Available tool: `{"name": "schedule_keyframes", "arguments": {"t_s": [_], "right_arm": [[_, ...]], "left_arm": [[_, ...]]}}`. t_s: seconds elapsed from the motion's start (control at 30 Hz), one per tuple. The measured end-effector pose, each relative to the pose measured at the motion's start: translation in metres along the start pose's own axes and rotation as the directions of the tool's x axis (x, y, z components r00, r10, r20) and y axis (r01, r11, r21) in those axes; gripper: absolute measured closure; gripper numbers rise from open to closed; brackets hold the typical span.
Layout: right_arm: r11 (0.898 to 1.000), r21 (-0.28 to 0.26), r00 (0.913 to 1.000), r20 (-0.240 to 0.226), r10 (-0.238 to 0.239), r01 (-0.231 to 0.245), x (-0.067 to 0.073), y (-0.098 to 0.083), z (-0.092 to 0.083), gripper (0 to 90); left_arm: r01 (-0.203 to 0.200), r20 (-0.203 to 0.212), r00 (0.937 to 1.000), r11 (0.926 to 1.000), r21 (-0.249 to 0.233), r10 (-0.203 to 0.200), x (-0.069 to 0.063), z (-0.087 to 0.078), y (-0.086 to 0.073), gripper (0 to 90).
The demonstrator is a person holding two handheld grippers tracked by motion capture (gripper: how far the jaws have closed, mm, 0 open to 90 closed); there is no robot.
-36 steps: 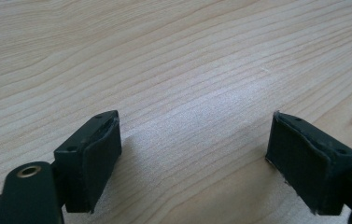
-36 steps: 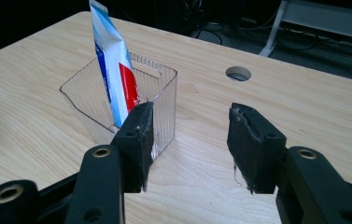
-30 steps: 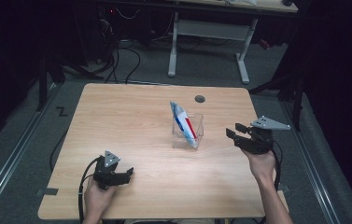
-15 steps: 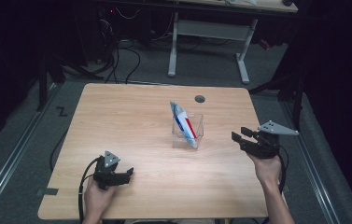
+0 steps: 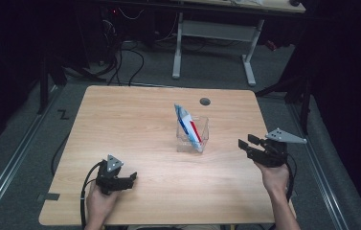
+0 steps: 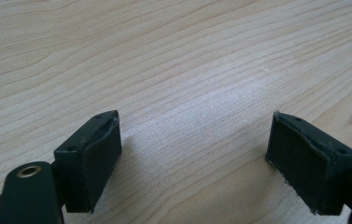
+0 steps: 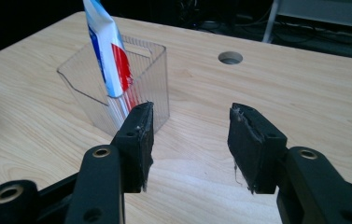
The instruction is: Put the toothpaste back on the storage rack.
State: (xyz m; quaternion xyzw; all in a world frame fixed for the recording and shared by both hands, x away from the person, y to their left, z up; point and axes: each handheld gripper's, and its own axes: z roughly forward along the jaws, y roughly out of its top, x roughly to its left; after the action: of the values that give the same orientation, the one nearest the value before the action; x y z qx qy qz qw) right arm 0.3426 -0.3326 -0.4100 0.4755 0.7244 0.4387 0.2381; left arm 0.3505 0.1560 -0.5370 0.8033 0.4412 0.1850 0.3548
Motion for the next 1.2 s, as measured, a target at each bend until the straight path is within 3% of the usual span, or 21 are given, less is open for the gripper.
{"name": "schedule_keyframes", "arguments": {"t_s": [1.0, 1.2], "right_arm": [[0.996, 0.059, 0.9978, 0.017, 0.063, -0.064, -0.009, -0.04, 0.017, 50.8], [0.994, 0.083, 0.9965, 0.044, 0.071, -0.075, -0.015, -0.049, 0.02, 50.8]], "left_arm": [[-0.001, -0.001, 1.0, 1.0, 0.0, 0.001, 0.0, 0.0, 0.0, 17.9], [-0.001, -0.001, 1.0, 1.0, 0.0, 0.001, 0.0, 0.0, 0.0, 17.9]]}}
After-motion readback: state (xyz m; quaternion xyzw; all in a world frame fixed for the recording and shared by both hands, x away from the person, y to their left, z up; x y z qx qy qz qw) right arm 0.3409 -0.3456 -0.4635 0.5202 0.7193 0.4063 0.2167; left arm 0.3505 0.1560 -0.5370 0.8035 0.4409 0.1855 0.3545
